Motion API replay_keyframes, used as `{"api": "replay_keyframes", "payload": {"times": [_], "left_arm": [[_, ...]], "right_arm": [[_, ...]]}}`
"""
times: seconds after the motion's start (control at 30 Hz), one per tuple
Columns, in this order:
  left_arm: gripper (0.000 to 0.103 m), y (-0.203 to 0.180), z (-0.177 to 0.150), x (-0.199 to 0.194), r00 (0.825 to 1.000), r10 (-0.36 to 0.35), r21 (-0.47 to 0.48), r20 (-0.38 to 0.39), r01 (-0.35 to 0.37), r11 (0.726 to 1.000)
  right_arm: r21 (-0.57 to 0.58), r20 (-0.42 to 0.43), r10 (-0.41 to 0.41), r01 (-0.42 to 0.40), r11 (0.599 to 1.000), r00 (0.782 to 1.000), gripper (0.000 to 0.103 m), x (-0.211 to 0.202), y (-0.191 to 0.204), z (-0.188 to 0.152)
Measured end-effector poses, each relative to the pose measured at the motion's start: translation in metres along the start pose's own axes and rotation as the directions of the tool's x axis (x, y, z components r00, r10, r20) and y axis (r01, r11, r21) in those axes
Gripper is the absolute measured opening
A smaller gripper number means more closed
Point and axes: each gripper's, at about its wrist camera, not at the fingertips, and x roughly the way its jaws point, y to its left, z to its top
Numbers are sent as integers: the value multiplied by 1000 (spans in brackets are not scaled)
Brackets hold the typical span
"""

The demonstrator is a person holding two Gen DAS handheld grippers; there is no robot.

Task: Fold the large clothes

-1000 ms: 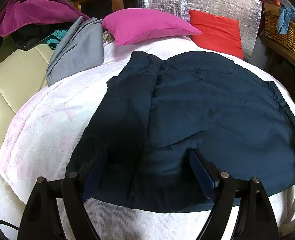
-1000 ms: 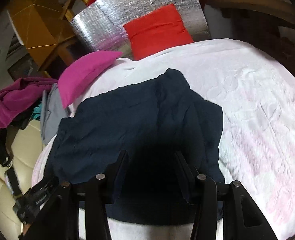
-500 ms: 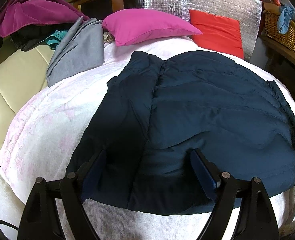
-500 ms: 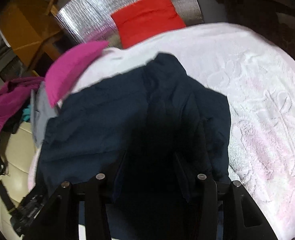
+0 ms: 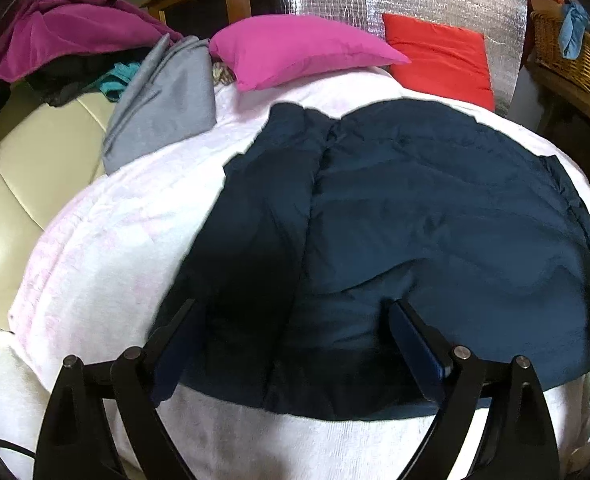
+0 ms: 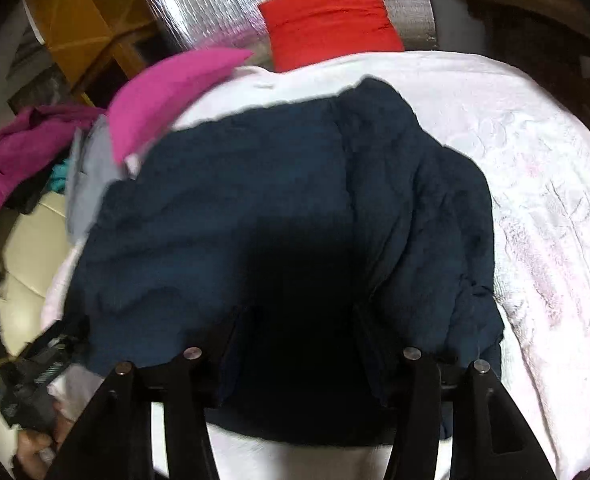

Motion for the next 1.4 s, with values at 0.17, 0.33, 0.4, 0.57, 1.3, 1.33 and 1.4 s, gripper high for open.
{"api": "replay_keyframes", "payload": {"times": [0.17, 0.33, 0.4, 0.57, 1.3, 1.33, 1.4], "left_arm": [[93, -4, 16, -56, 994, -4, 7, 105, 3, 1000], [94, -19, 32, -135, 970, 22, 41, 242, -33, 999], [95, -23, 33, -162, 957, 34, 50, 289, -50, 997], [98, -29, 28, -234, 909, 30, 61, 416, -60, 996], [102, -36, -4, -376, 802, 28, 33, 597, -59, 998], [102, -36, -5, -378, 799, 28, 35, 600, -61, 998], [102, -36, -6, -380, 796, 30, 33, 604, -63, 997]], "right_arm": [[-88, 143, -42, 55, 995, 989, 73, -67, 19, -2], [-119, 254, -54, 87, 989, 966, 83, -129, 35, -4], [-115, 288, -65, 102, 988, 955, 85, -148, 42, -11], [-74, 347, -107, 141, 987, 932, 90, -198, 49, -33], [-71, 469, -117, 169, 983, 875, 103, -289, 68, -71], [-67, 475, -116, 167, 984, 873, 103, -291, 68, -71], [-63, 478, -116, 166, 984, 870, 103, -293, 69, -72]]}}
